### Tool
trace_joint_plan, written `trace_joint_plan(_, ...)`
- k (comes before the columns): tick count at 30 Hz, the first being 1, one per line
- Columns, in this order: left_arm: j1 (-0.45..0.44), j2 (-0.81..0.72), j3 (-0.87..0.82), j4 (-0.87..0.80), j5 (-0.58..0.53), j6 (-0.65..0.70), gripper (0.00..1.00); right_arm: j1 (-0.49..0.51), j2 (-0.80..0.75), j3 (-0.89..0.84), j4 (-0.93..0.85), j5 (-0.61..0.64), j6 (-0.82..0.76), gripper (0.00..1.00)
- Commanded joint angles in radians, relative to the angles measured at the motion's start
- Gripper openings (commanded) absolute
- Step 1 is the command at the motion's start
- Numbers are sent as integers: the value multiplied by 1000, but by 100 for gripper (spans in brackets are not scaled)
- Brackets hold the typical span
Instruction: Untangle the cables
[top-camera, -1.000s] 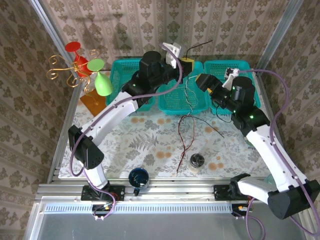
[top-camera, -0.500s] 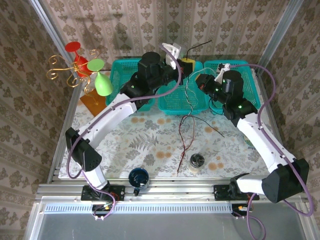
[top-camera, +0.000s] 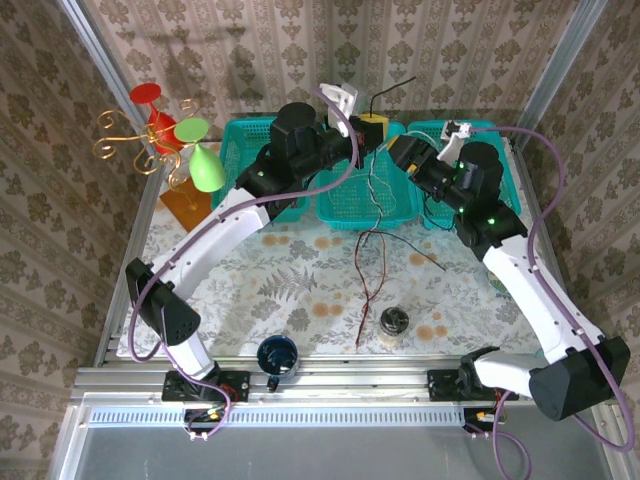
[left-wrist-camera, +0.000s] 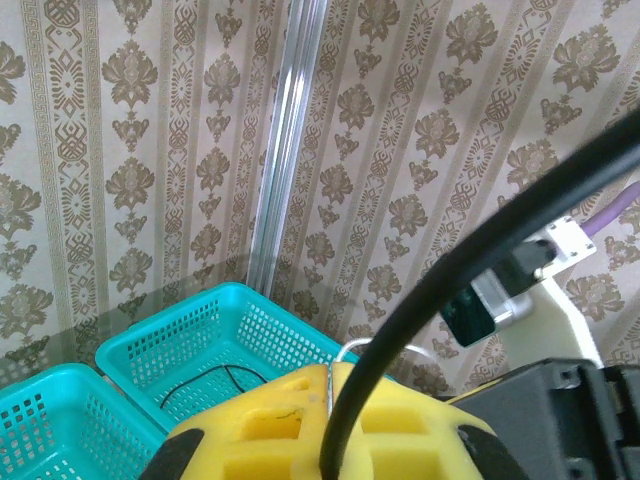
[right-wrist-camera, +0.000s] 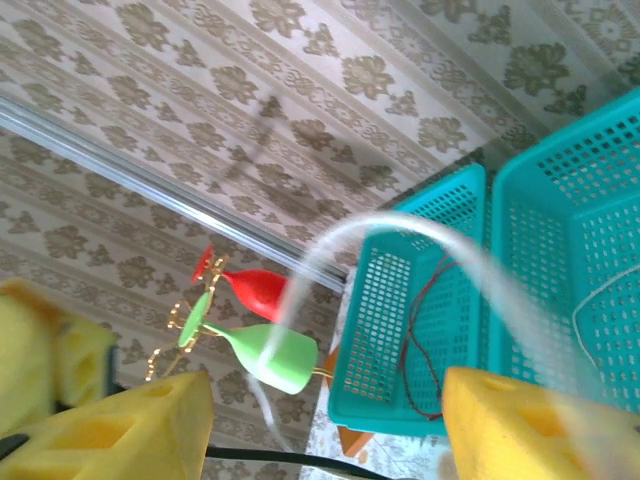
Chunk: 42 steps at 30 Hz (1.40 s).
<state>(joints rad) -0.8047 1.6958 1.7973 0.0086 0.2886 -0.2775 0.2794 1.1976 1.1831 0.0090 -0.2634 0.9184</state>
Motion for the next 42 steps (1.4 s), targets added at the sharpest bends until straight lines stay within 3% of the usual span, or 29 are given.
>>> trace_joint_plan(1,-5,-13,10,35,18,-17,0,-5,19,33,40,-19,25,63)
trace_joint_plan(6,-4,-21,1,32,17,-18,0,-7,114,129,9,-39,43,55)
trace_joint_plan(9,-4,-28,-7,41,14,-17,0,-12,153,142,31,-46,57,36)
trace_joint_plan(11,-5,-31,-5,40,9,-4,0,-14,158,149,36,-51,65,14)
trace_joint_plan(13,-2,-29,7,35,2,20,0,-14,145,155,20,-28,56,0)
trace_joint_plan(18,14,-12,78,14,-11,107,0,-47,113,226,-81,48,-24,0)
trace_joint_plan(24,67,-35,112,3,-78,204,0,-181,65,252,-171,116,-93,0)
trace_joint_plan(36,254,-278,-142,52,-183,176,0,-486,-92,115,-261,178,-147,0)
trace_joint_plan(39,290,-362,-221,59,-341,147,0,-523,-104,109,-290,207,-152,0)
trace_joint_plan(42,284,-448,-345,174,-502,147,0,-547,-111,93,-294,232,-152,0)
